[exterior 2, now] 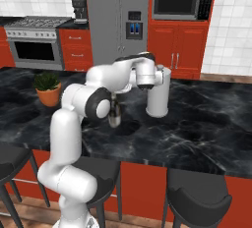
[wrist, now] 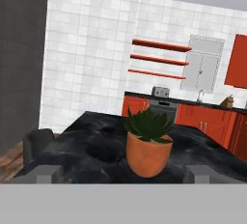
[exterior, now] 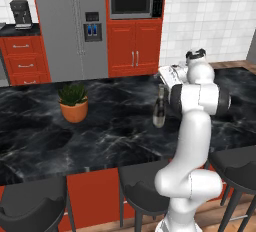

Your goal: Get the candle and the wine from the cabinet and move them to the dining counter.

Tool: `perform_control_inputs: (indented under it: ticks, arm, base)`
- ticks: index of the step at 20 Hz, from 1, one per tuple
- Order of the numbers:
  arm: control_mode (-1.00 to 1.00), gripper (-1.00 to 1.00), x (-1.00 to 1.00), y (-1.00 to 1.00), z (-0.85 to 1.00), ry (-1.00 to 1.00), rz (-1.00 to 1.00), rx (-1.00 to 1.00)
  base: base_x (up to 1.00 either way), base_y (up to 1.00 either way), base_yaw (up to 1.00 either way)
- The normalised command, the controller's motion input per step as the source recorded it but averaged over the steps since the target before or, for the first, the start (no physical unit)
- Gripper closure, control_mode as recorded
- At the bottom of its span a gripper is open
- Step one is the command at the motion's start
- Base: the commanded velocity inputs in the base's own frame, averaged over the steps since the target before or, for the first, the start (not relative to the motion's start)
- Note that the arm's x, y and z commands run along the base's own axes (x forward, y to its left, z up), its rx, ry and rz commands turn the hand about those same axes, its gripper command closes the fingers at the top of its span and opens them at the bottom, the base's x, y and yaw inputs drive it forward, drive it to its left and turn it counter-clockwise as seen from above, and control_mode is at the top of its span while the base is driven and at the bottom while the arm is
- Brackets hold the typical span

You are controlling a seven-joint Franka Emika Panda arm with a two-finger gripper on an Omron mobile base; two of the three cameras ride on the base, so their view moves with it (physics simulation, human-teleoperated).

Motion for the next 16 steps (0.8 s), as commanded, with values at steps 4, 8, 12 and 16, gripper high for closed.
perform_control_inputs:
  ticks: [4, 8, 12, 16]
  arm:
    - [-1.00, -1.00, -0.01, 0.00, 0.65, 0.00, -0.08, -0.04]
    - [-1.00, -1.00, -0.23, 0.00, 0.64, 0.03, -0.22, -0.08]
    - [-1.00, -1.00, -0.30, 0.00, 0.57, 0.03, -0.30, -0.09]
    - [-1.00, -1.00, -0.41, 0.00, 0.51, 0.05, -0.36, -0.07]
  base:
    - [0.00, 0.00, 0.00]
    - [0.00, 0.00, 0.00]
    - [0.00, 0.00, 0.00]
    - [0.00, 0.00, 0.00]
